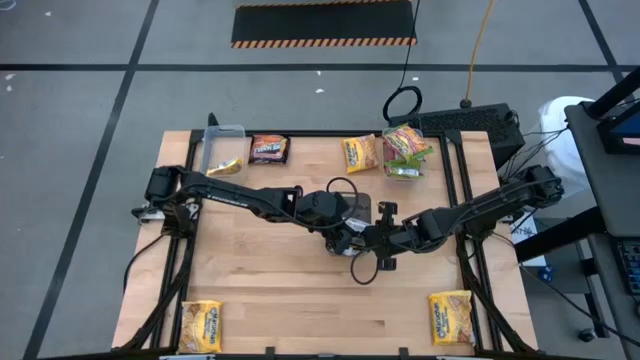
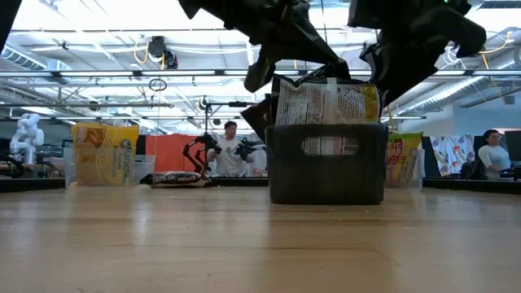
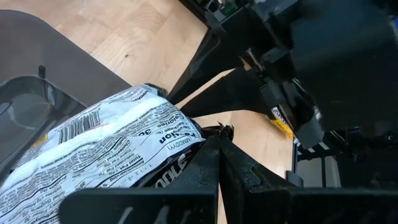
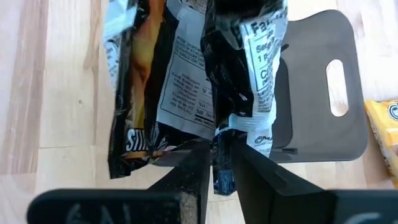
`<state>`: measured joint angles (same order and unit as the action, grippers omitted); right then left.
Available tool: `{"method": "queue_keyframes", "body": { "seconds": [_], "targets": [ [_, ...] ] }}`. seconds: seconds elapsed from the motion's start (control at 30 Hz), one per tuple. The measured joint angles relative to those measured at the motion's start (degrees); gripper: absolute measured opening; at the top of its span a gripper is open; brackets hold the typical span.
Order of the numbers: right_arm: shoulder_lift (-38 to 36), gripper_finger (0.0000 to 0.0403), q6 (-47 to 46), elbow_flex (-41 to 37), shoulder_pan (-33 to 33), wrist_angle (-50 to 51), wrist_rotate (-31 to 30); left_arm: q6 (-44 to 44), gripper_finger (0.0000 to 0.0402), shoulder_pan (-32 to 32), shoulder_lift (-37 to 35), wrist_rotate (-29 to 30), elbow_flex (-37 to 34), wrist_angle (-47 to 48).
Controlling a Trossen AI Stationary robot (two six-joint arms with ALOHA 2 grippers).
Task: Sort Maruchan noodles
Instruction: Put the bottom black noodle pack into the black bin
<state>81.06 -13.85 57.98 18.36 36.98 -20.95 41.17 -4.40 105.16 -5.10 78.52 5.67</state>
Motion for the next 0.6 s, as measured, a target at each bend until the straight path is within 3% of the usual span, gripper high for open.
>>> {"method": "queue_keyframes", "body": {
  "seconds": [0.27, 0.6],
  "targets": [
    [0.0, 0.0005, 0.0, -4.3, 0.0, -4.1, 0.0, 0.1, 0.0, 0.0, 0.0, 0.0, 0.0, 0.0],
    [0.0, 0.0002, 0.1, -4.4, 0.0, -4.2, 0.4, 0.3, 0.0, 0.0, 0.0, -0.9, 0.0, 0.0]
  ]
}}
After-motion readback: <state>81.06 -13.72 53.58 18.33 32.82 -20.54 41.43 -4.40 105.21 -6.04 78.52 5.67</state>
